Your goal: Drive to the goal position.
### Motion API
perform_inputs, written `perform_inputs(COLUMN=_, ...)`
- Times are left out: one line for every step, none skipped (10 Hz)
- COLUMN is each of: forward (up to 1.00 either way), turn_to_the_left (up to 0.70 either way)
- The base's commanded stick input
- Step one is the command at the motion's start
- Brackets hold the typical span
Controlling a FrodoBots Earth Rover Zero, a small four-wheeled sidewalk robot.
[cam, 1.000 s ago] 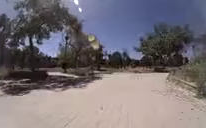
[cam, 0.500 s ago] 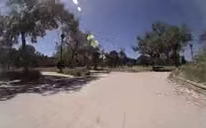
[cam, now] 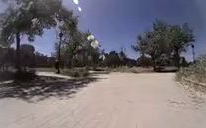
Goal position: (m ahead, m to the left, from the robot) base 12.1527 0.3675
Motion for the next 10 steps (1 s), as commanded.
perform_inputs(forward=1.00, turn_to_the_left=-0.40)
perform_inputs(forward=1.00, turn_to_the_left=-0.40)
perform_inputs(forward=1.00, turn_to_the_left=-0.40)
perform_inputs(forward=1.00, turn_to_the_left=-0.40)
perform_inputs(forward=1.00, turn_to_the_left=-0.40)
perform_inputs(forward=1.00, turn_to_the_left=-0.40)
perform_inputs(forward=1.00, turn_to_the_left=-0.40)
perform_inputs(forward=1.00, turn_to_the_left=-0.40)
perform_inputs(forward=1.00, turn_to_the_left=-0.40)
perform_inputs(forward=1.00, turn_to_the_left=-0.40)
